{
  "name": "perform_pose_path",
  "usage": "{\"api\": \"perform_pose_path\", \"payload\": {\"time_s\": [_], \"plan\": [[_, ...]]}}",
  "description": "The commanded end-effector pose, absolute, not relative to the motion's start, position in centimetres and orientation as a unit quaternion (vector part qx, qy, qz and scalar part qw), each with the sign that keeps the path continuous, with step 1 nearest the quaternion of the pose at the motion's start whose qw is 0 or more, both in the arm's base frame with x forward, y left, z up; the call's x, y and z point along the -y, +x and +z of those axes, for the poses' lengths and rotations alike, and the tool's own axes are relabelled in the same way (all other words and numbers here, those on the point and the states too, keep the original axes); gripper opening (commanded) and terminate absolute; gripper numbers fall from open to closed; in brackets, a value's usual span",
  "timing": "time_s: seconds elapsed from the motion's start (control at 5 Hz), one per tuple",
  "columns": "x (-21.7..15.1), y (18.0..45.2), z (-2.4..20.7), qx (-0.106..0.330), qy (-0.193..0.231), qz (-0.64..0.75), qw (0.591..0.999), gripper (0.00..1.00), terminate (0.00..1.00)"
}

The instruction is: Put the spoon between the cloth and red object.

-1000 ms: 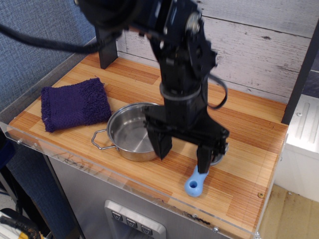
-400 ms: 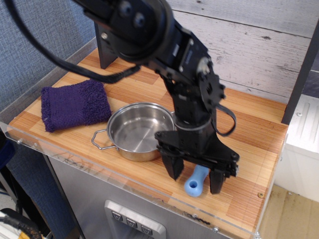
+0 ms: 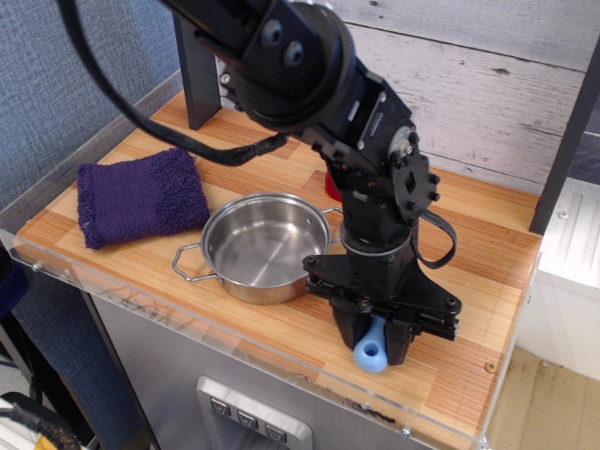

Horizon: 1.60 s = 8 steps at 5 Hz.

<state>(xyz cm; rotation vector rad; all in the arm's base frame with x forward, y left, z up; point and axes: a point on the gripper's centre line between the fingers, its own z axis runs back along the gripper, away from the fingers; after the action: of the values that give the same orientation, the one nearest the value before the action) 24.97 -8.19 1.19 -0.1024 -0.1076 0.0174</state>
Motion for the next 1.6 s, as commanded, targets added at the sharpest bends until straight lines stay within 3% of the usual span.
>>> {"api": "perform_pose_path", "payload": {"time_s": [0.0, 0.2, 0.4, 0.8, 1.2, 1.4], "plan": [[8.6, 25.5, 2.9, 0.070, -0.059, -0.003, 0.996, 0.00, 0.00], [9.0, 25.9, 5.3, 0.081, -0.067, -0.036, 0.994, 0.00, 0.00], [9.5, 26.5, 9.3, 0.094, -0.081, -0.055, 0.991, 0.00, 0.00], [6.2, 28.2, 16.5, 0.108, -0.103, -0.021, 0.989, 0.00, 0.00], [-0.8, 29.8, 18.2, 0.117, -0.100, 0.051, 0.987, 0.00, 0.00], [-4.9, 29.6, 17.1, 0.108, -0.088, 0.097, 0.985, 0.00, 0.00]]}}
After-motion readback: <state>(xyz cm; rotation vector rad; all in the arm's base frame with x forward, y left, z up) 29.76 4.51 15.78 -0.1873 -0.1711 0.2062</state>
